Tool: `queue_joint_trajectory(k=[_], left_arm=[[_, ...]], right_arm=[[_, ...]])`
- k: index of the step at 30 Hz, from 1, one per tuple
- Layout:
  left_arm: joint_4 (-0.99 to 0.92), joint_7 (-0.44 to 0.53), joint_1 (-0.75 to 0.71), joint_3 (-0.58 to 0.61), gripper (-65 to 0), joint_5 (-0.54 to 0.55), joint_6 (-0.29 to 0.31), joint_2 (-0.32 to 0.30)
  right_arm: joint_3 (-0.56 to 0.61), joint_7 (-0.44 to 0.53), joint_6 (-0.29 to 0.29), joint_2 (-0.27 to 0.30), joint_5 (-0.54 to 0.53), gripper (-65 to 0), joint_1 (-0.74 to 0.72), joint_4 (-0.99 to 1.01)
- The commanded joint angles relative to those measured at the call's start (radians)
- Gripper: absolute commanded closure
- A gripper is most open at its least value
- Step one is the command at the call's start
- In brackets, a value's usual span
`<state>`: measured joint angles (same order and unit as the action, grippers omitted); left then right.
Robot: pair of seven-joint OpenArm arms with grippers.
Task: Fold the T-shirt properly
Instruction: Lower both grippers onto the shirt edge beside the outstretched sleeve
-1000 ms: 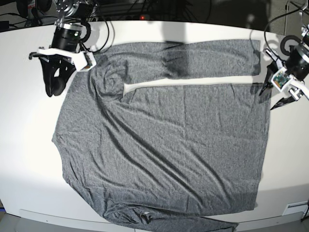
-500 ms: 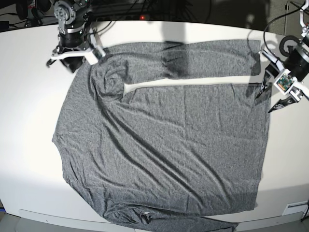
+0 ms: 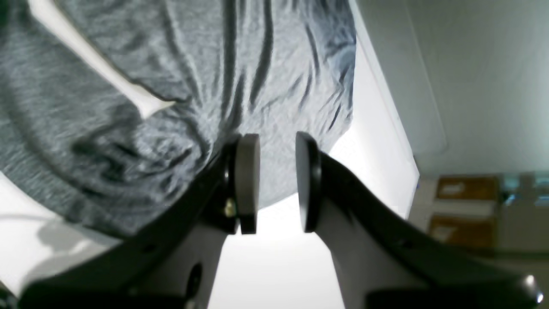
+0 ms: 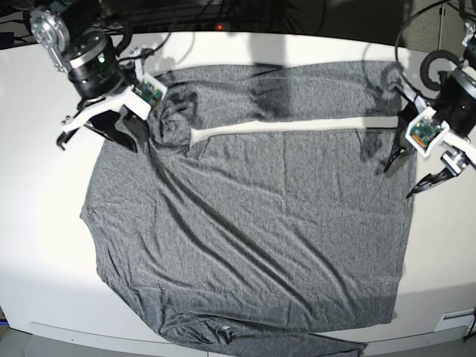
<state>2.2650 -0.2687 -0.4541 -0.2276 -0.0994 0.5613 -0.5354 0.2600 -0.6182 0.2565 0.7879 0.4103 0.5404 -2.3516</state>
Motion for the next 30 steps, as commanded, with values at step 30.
queue_joint_trajectory(k=[30], left_arm=[[-0.272,0.139,0.038,0.301,-24.9,-0.395,-0.011,-0.011]], right_arm=[[-0.005,0.064,-0.040,0.135,-0.126,-5.1,0.002,0.251]])
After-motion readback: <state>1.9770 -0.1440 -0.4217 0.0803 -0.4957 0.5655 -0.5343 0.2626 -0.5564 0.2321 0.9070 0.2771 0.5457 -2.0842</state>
